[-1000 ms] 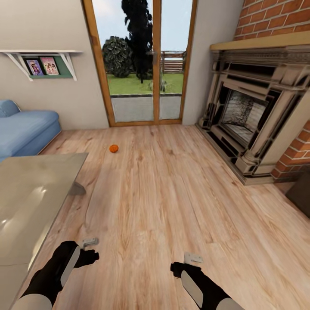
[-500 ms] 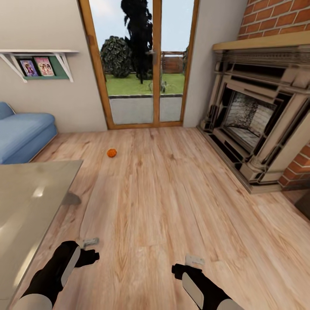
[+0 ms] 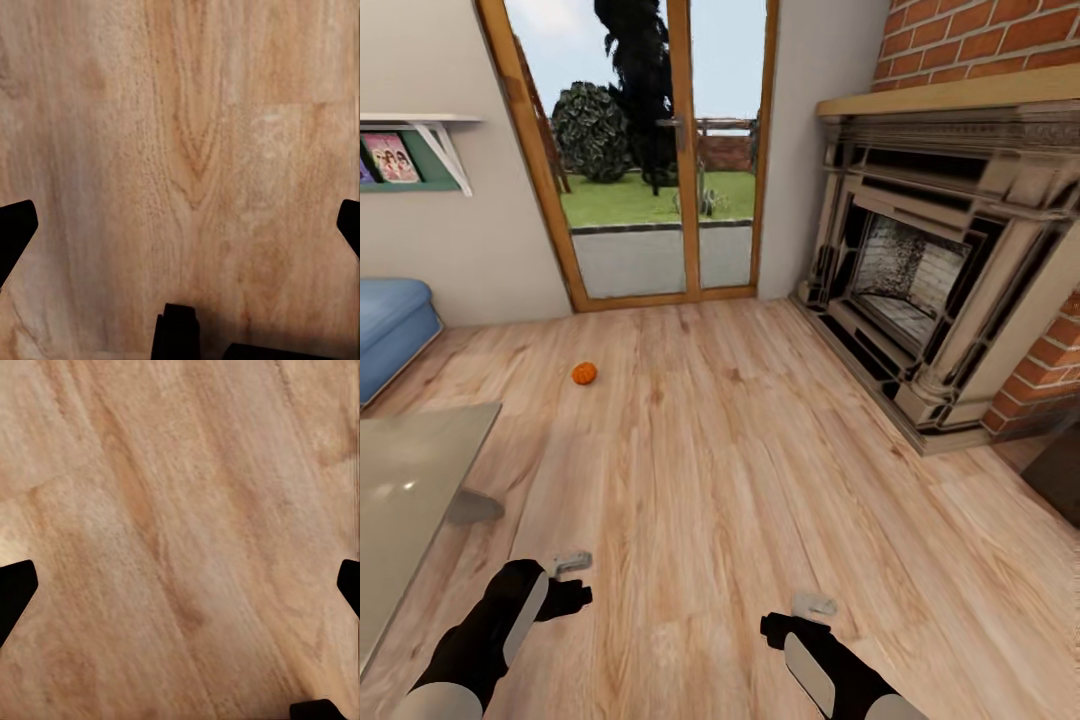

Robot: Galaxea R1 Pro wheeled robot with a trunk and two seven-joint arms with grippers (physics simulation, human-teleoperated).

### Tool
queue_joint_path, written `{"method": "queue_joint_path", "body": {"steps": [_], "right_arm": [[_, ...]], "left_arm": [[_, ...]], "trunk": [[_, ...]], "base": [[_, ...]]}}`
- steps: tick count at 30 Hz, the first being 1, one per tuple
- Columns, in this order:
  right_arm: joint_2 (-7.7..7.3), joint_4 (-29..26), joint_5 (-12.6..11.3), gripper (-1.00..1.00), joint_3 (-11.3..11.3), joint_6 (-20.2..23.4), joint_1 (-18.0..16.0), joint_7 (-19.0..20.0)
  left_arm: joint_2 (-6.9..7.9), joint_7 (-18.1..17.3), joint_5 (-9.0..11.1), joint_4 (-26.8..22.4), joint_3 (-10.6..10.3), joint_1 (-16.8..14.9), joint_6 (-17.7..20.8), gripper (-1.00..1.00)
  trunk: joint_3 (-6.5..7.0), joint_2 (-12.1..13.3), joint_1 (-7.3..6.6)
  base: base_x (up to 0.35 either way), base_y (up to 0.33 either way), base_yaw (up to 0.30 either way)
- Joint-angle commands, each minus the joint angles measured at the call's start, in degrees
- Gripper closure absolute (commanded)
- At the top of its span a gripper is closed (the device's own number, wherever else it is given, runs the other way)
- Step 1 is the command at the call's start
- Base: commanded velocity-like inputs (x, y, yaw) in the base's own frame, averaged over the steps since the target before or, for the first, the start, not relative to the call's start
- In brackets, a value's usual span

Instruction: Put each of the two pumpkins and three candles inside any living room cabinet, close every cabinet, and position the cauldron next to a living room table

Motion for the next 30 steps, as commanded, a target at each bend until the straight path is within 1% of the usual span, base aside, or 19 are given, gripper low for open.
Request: {"method": "queue_joint_path", "body": {"steps": [1,8,20,26,30], "right_arm": [[0.00,0.00,0.00,-1.00,0.00,0.00,0.01,0.00],[0.03,0.00,-0.04,-1.00,0.01,-0.07,0.01,0.00],[0.02,0.08,-0.15,-1.00,-0.01,-0.09,0.02,0.00],[-0.06,0.18,-0.31,-1.00,-0.01,-0.11,-0.01,0.04],[0.03,0.82,-0.28,-1.00,-0.01,-0.16,0.02,0.08]], "left_arm": [[-0.04,0.00,0.00,0.00,-0.01,0.00,0.00,-1.00],[-0.07,0.01,-0.04,0.00,-0.03,0.00,0.00,-1.00],[-0.18,0.05,-0.28,0.00,-0.11,0.00,-0.15,-1.00],[-0.24,0.05,-0.31,0.00,-0.11,0.00,-0.17,-1.00],[-0.25,0.04,-0.31,0.00,-0.17,0.00,-0.18,-1.00]], "trunk": [[0.00,0.00,0.00],[0.00,0.00,0.00],[0.00,0.00,0.00],[0.00,0.00,0.00],[0.00,0.00,0.00]], "base": [[0.329,0.000,-0.275],[0.259,0.000,-0.277],[0.031,0.000,-0.279],[0.177,0.019,-0.280],[0.053,0.003,-0.283]]}}
